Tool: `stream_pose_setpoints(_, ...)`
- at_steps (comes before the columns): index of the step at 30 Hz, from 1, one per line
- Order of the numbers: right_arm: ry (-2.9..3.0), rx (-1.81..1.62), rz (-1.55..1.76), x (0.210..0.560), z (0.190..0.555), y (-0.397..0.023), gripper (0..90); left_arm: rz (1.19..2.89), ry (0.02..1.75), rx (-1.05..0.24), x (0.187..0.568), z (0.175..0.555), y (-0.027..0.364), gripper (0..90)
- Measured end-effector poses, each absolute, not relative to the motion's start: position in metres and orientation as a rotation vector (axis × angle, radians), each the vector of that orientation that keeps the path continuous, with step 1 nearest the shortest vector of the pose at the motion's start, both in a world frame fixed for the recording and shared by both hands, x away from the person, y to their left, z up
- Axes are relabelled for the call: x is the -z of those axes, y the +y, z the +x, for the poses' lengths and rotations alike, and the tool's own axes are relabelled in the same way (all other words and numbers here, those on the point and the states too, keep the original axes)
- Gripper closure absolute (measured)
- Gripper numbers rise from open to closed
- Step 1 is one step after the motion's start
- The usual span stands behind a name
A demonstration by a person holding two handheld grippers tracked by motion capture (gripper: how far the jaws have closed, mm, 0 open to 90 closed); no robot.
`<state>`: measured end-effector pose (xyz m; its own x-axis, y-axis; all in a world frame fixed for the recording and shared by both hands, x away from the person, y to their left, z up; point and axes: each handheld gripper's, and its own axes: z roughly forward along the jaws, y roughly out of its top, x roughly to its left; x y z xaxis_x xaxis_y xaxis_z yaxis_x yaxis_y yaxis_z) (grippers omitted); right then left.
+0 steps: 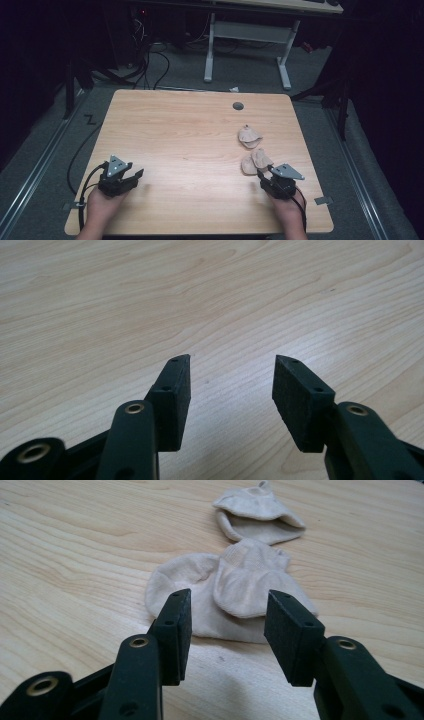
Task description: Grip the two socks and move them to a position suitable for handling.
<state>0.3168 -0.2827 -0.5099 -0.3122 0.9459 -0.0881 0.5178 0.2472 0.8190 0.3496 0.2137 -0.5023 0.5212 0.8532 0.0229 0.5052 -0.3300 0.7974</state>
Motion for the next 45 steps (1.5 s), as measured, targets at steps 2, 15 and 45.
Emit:
stream_pose_setpoints(2,1.937,-0.939,1.325,0.510,0.317,-0.283,53.7,1.996,1.103,-0.576,0.502,0.350,0.213,50.0)
stream_pose_setpoints(15,1.965,-0.945,1.317,0.509,0.317,-0.285,50.6,2.027,1.075,-0.537,0.504,0.351,0.205,48.5)
stream_pose_setpoints(45,1.934,-0.901,1.430,0.500,0.378,-0.300,89.9,2.016,1.055,-0.508,0.504,0.345,0.201,44.7)
